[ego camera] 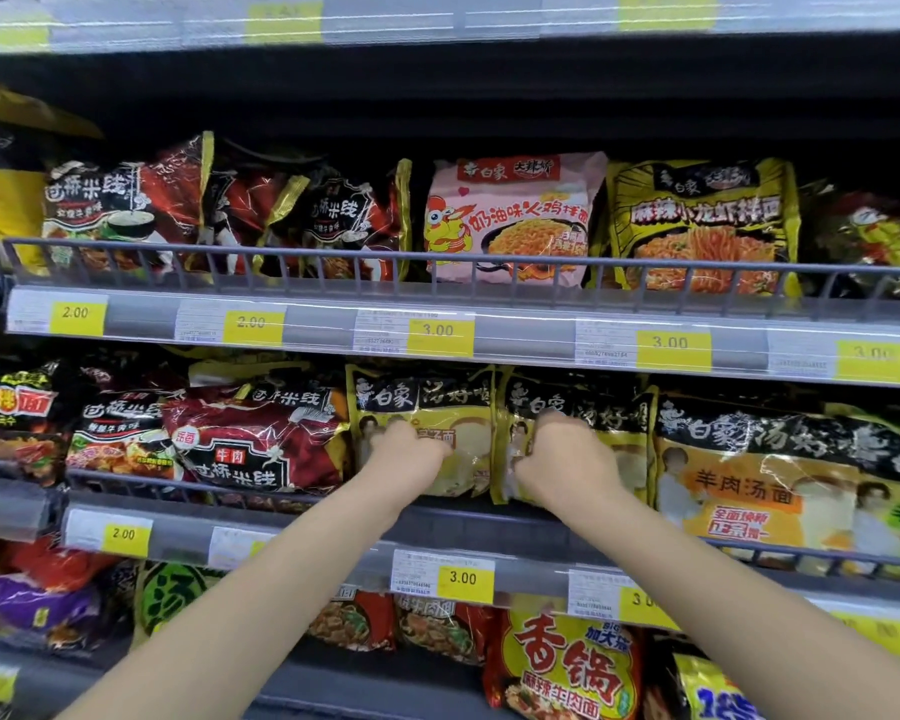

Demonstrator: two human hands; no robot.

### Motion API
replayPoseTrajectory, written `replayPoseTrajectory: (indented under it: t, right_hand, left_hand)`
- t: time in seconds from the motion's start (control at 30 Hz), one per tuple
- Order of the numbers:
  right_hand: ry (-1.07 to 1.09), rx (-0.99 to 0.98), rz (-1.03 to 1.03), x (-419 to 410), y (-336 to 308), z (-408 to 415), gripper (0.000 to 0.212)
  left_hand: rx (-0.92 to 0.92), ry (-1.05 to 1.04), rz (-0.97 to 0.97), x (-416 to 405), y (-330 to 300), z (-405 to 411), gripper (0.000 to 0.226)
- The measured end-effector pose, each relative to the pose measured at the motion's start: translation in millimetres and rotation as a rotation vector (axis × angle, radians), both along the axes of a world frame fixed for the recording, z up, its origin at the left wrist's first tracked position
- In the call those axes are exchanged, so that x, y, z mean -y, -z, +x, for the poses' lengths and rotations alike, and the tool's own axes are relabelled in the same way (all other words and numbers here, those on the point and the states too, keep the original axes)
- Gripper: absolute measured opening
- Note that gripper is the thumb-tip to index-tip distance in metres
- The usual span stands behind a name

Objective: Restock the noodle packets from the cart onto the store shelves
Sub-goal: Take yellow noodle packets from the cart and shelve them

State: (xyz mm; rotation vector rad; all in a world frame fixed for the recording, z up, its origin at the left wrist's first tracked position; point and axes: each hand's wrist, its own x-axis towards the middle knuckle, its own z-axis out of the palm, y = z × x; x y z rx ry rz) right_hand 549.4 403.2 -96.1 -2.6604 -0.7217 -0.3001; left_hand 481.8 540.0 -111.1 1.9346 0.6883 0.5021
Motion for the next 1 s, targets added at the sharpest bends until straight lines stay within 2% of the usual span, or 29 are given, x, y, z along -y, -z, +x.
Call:
replayPoseTrajectory:
  t: [0.1,0.23,0.27,0.37,0.53,0.67,0.8,0.9,1.0]
  right_hand:
    - [0.082,0.115,-0.137,37.7,-13.4,-3.8,0.021]
    - [0.141,0.088,-0.221,67.2,-16.1,2.6,0.013]
    - [0.146,0.073,-0.219,70.1,-14.6,5.2,0.017]
    - [0.136,0.063,-0.184,73.5,-8.9,12.4,0.031]
    - [0.100,0.059,-0.137,69.6,3.3,22.6,0.032]
    - [0.079,0.054,-0.118,69.0,9.5,29.9,0.042]
    - [0.022,0.074,-0.169,65.1,18.8,39.8,0.049]
    - [-0.028,0.046,-0.194,65.2,22.7,45.2,0.049]
    - [-0.117,0.078,-0.159,70.5,22.5,48.5,0.029]
  left_hand:
    - [-0.006,0.161,0.101,24.5,-2.8,4.8,0.041]
    - [-0.093,0.310,0.067,48.4,-3.9,20.7,0.040]
    - [-0.100,0.315,0.059,51.4,-3.4,24.4,0.042]
    - [-0.131,0.283,0.032,53.9,2.0,36.0,0.045]
    - [-0.134,0.224,0.014,56.6,7.2,46.2,0.036]
    - [-0.108,0.200,0.022,60.6,10.2,52.2,0.033]
    - [-0.094,0.155,0.123,65.8,15.1,48.7,0.022]
    - [-0.062,0.139,0.212,69.3,16.8,44.8,0.013]
    - [-0.064,0.109,0.269,70.4,17.3,42.4,0.008]
